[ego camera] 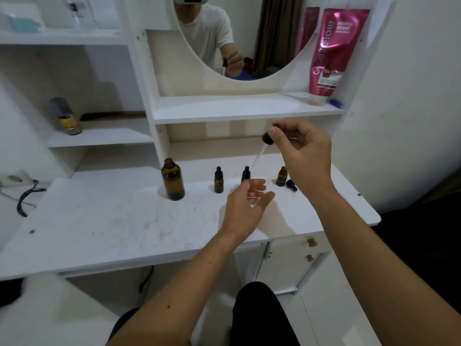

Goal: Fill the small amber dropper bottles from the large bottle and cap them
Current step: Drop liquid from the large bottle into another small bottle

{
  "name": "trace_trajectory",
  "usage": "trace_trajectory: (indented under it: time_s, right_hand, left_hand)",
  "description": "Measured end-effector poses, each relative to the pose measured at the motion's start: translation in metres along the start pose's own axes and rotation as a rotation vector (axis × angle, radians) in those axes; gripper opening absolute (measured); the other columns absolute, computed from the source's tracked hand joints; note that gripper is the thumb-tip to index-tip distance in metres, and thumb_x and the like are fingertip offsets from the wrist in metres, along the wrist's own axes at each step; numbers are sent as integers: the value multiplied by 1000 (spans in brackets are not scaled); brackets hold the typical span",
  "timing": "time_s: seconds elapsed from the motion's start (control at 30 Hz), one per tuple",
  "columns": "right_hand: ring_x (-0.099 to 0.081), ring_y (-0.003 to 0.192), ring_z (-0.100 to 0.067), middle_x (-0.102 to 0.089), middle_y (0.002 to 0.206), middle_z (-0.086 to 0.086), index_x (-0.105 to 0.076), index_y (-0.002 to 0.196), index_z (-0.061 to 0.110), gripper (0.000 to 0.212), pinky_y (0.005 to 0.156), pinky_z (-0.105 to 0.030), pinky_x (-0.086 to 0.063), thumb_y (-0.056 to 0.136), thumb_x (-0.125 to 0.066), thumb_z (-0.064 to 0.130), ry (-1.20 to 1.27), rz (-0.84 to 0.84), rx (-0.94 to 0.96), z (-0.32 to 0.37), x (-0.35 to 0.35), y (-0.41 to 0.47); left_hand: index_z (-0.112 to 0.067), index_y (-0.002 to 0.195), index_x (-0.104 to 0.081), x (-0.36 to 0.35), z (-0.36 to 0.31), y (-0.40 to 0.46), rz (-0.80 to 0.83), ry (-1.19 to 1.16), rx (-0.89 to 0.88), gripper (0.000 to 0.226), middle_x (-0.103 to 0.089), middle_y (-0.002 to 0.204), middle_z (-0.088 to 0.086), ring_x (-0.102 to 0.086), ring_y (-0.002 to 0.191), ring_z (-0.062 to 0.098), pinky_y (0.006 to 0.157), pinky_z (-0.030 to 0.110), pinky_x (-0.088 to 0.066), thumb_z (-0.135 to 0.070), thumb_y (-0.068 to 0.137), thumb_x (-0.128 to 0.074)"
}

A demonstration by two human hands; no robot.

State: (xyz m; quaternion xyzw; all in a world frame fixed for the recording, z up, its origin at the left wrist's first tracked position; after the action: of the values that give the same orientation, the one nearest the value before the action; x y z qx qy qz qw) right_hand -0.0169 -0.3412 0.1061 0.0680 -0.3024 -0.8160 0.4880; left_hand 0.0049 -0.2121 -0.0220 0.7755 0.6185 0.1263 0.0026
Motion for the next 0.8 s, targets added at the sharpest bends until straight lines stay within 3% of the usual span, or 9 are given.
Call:
trace_trajectory:
  time_s: [0.1,0.2,0.33,0.5,0.57,0.7,0.8]
  right_hand:
    - [-79,93,-11,-81,98,-1,-77,109,10,16,92,-29,-62,96,-79,18,60,39,6,12,-26,-5]
    - [-78,94,-9,-80,100,-1,-77,108,9,15,90,-25,-60,96,-79,18,120,68,-6,24,-54,-8]
    - [-75,94,-3,-78,99,7,-77,107,15,12,87,-16,-57,96,-78,20,145,98,-9,36,-92,-10]
    - [-76,99,-11,-80,102,3,-78,110,16,14,96,-29,-61,98,-76,22,198,97,-39,44,-128,-8]
    - [-76,101,-13,-80,104,2,-78,110,18,13,97,-32,-61,98,-75,23,202,97,-43,45,-136,-5]
    - [-77,99,-12,-80,102,2,-78,111,14,15,94,-26,-61,98,-75,21,181,99,-29,48,-146,0]
    - [-76,99,-9,-80,103,3,-77,113,13,17,93,-21,-60,98,-75,21,142,126,-17,47,-153,1]
  left_hand:
    - [-23,118,-68,33,1,-9,-30,16,1,27,-71,105,-16,-63,94,-8,76,4,-49,-32,93,-76]
    - [-26,113,-70,72,7,-18,-93,74,-27,21,-71,102,-17,-64,94,-6,74,7,-51,-32,94,-75]
    - [-28,112,-69,128,14,-29,-309,142,-57,21,-70,98,-18,-65,93,-4,71,10,-53,-30,92,-77]
    - [-26,116,-64,180,22,-32,-524,170,-63,35,-67,102,-15,-64,91,8,74,19,-57,-33,87,-82]
    - [-26,120,-61,188,26,-28,-545,175,-38,43,-64,110,-12,-63,97,11,78,21,-57,-34,84,-85]
    - [-28,130,-54,186,31,-15,-474,141,22,59,-57,127,-10,-60,107,14,86,18,-53,-35,81,-87]
    - [-30,135,-53,184,34,-7,-408,86,53,61,-58,130,-12,-60,111,13,93,26,-55,-35,83,-85]
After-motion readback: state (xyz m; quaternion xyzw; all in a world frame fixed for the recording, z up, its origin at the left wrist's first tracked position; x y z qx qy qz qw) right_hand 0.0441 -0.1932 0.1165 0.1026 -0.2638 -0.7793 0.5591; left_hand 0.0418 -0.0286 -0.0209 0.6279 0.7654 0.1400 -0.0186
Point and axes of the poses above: each hand's wrist, its own y-axis towards the middle knuckle, its own x-axis out of the back of the hand, z = x × y, the point moved 3 cm from there along y, towards the middle knuckle
